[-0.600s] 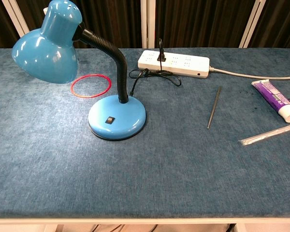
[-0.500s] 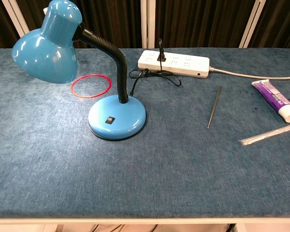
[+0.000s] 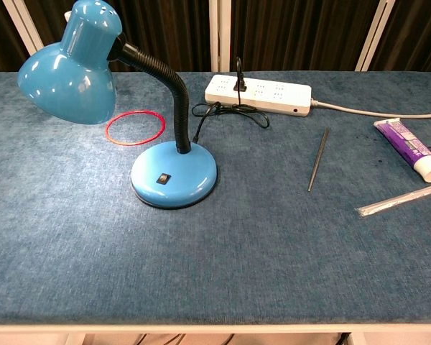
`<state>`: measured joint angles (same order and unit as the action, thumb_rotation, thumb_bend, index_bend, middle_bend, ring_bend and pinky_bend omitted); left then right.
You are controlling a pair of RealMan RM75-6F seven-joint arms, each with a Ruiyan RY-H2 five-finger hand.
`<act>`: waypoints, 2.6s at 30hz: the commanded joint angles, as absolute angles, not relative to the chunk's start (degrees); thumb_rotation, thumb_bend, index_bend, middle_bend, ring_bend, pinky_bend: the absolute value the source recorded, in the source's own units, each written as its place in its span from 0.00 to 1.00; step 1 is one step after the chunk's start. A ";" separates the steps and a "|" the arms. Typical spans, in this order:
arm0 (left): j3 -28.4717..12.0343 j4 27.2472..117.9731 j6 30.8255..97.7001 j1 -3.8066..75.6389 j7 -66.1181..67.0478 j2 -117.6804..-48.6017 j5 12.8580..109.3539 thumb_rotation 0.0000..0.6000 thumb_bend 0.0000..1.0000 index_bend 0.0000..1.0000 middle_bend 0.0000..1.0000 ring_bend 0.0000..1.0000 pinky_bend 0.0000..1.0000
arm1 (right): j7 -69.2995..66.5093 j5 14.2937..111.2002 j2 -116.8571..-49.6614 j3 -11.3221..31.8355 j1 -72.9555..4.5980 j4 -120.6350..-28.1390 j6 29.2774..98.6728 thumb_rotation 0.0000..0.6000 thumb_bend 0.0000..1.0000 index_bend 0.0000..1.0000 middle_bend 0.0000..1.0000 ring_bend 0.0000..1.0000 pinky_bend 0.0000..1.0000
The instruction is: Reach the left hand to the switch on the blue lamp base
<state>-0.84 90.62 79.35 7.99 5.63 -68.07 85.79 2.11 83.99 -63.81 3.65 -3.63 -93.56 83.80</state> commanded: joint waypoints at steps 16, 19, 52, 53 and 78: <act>1.17 85.58 68.74 15.26 8.93 -82.63 89.10 1.00 0.35 0.13 0.83 0.80 0.76 | 1.80 84.62 -62.56 3.91 -3.85 -94.80 84.13 1.00 0.30 0.00 0.00 0.00 0.00; 0.76 85.44 67.13 16.80 9.28 -83.93 89.12 1.00 0.38 0.13 0.83 0.80 0.76 | 1.41 84.31 -62.47 3.88 -3.76 -94.51 83.97 1.00 0.30 0.00 0.00 0.00 0.00; -1.79 85.97 57.00 27.35 14.03 -91.57 83.64 1.00 0.45 0.14 0.85 0.81 0.76 | -0.14 81.88 -62.15 4.26 -4.20 -93.47 81.84 1.00 0.31 0.00 0.00 0.00 0.00; -1.85 85.95 57.02 27.47 14.17 -91.69 83.51 1.00 0.45 0.14 0.85 0.81 0.76 | -0.28 81.77 -62.20 4.30 -4.20 -93.33 81.81 1.00 0.31 0.00 0.00 0.00 0.00; -1.69 84.74 56.39 30.21 15.48 -94.50 81.15 1.00 0.46 0.16 0.85 0.81 0.76 | -1.21 80.99 -62.17 4.64 -4.47 -92.84 81.09 1.00 0.31 0.00 0.00 0.00 0.00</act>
